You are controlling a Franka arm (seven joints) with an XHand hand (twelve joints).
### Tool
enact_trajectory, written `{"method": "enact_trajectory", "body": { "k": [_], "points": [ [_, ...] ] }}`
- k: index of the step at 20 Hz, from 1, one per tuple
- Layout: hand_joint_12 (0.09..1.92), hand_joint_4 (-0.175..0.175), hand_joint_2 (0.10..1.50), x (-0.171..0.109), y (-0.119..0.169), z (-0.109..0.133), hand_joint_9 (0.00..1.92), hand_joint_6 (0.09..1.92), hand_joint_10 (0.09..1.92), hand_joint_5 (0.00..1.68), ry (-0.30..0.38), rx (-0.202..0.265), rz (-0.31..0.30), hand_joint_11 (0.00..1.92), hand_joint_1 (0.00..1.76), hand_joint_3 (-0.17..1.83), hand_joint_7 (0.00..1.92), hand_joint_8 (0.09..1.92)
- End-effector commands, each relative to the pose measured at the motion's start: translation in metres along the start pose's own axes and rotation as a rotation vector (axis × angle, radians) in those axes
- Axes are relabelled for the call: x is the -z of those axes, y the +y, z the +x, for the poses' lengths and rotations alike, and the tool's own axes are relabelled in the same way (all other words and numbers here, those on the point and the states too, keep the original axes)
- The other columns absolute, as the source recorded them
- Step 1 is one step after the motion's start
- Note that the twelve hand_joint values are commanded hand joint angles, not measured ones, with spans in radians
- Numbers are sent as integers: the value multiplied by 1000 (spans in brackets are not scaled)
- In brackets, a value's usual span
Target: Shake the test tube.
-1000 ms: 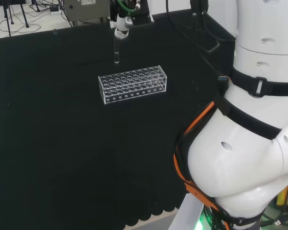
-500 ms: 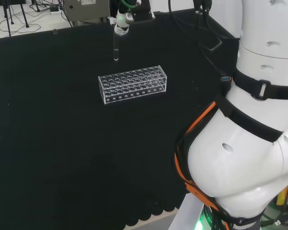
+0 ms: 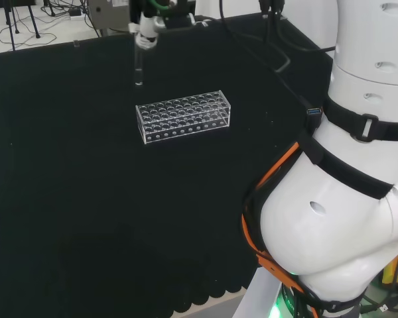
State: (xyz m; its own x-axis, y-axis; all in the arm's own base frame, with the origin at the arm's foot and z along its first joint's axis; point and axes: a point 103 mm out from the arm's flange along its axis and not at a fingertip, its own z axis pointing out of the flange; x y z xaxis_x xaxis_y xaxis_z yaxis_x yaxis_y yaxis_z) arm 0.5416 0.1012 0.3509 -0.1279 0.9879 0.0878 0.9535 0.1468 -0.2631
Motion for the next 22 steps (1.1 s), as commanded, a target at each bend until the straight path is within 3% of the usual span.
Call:
{"method": "enact_trajectory", "body": {
  "k": [1,6,16,22],
  "points": [
    [1238,-175,580,8,2,30,1369,584,294,1309,10,55,-11,690,1435,718,1412,737],
    [1238,-175,580,9,0,15,1370,583,292,1310,-4,22,-5,690,1435,719,1413,736],
    [1238,-175,579,10,-25,-80,1372,581,288,1311,-40,-176,9,691,1435,720,1414,733],
    [1238,-175,578,12,-35,-111,1373,579,286,1312,-61,-237,13,691,1435,720,1415,732]
  ]
}}
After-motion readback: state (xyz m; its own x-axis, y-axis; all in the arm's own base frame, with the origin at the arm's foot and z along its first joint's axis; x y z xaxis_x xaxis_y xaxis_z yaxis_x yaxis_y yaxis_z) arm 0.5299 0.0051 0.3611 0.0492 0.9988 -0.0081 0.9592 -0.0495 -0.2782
